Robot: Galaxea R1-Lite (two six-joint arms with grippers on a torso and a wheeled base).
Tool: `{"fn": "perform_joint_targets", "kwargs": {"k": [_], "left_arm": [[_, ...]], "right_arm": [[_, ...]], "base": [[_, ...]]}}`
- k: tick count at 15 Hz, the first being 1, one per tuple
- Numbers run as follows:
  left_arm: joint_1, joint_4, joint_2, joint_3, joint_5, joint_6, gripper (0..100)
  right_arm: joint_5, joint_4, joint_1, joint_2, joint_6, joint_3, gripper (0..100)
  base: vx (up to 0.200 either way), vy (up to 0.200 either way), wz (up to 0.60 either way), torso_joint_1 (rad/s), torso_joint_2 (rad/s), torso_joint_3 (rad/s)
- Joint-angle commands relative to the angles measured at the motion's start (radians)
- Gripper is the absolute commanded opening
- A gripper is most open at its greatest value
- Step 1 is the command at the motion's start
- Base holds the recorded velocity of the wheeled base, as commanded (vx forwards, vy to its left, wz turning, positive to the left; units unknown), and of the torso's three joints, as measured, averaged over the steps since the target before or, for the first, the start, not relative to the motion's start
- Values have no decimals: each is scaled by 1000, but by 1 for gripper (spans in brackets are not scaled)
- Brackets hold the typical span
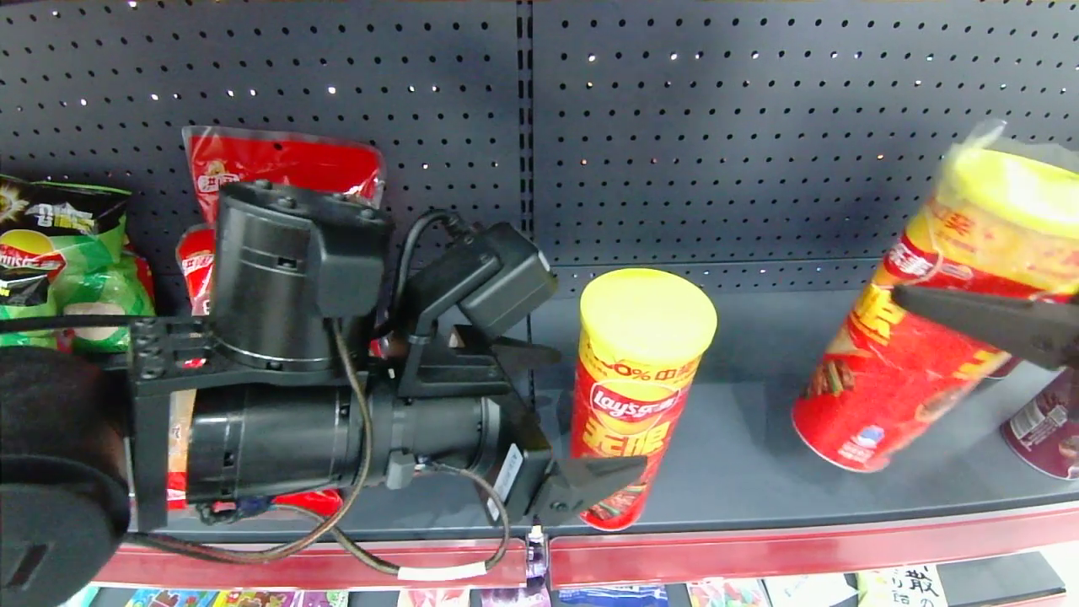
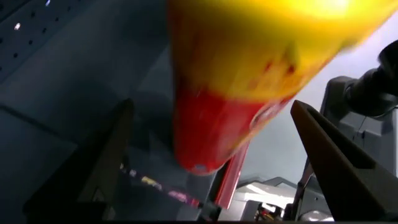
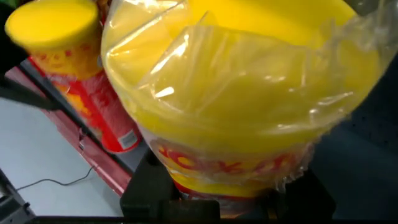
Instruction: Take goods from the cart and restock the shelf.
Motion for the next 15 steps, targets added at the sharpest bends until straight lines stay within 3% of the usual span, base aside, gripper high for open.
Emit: {"fn": "perform_joint_targets", "kwargs": {"k": [1,3,8,15], "left_arm": [[28,-1,-65,50,2,1,100],[45,1,-119,99,2,1,100],[71,-1,-286,300,34,-1,100],[184,7,-435,395,40,-1,100]], "right_arm": [[1,-5,36,191,-1,-133,0],[1,-11,70,290,-5,-200,0],[33,-174,107,471,1,-259,0],[10,-177,191,603,-1,-349,0]], "base": [[0,0,0,0,0,0],[0,0,0,0,0,0],[0,0,0,0,0,0],[0,0,0,0,0,0]]}}
